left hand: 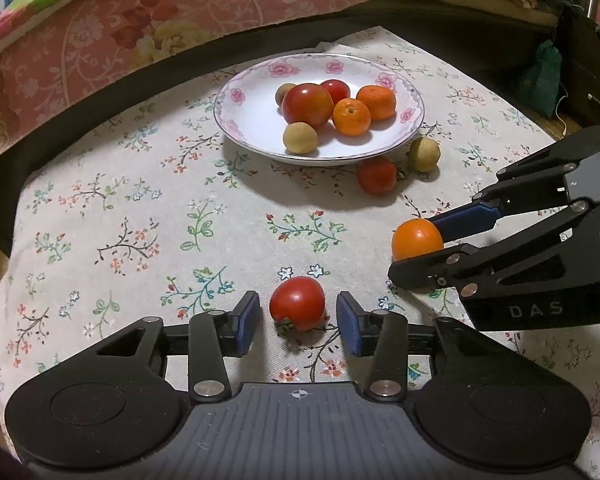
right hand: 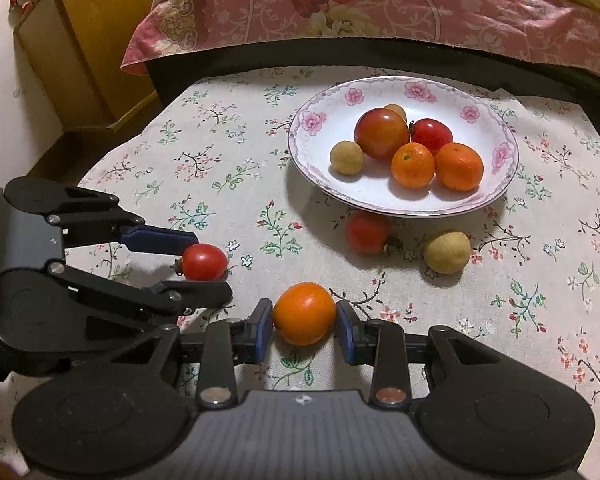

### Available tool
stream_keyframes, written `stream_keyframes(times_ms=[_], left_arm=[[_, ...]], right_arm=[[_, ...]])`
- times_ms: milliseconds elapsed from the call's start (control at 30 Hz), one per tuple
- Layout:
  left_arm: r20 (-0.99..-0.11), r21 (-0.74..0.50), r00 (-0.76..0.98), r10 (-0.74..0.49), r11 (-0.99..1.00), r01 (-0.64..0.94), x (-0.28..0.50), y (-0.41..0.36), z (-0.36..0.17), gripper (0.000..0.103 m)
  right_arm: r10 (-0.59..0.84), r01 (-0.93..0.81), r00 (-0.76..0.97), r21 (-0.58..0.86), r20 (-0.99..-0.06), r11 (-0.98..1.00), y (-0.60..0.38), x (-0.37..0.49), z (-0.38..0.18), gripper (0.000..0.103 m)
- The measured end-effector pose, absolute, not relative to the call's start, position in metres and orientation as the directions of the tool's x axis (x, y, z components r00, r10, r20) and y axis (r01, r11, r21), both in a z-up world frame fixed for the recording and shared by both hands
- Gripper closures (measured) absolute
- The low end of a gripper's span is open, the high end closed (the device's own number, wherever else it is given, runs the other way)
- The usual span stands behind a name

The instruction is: Organize fruits

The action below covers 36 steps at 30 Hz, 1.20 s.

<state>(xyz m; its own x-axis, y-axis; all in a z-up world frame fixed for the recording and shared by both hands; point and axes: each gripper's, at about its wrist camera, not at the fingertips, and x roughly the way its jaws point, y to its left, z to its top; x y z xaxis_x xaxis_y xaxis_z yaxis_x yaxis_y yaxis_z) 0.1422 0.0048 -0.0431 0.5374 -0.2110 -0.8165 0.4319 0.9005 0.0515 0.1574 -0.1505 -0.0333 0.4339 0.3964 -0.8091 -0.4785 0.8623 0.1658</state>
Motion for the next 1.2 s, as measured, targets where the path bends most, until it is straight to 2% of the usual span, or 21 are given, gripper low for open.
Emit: stream_keyframes(times_ms=[333,1200], left_arm=[[-0.819,0.04,0.532,-0.214,0.904,0.425,0.142,0.004,-0.042,0.066],[-0.799,0.042,0.559,-0.22,0.908,0.416,0.15,-0.003,-0.03,0.067]], right_arm=[[0.403,-0.467,0.437,0.18,-0.804,0.866,-0.152,0.159,-0.035,0.069],[0.391,-0.452,0.472,0.165,-0.79,0.877,-0.154,0.16,-0.018,0.07]])
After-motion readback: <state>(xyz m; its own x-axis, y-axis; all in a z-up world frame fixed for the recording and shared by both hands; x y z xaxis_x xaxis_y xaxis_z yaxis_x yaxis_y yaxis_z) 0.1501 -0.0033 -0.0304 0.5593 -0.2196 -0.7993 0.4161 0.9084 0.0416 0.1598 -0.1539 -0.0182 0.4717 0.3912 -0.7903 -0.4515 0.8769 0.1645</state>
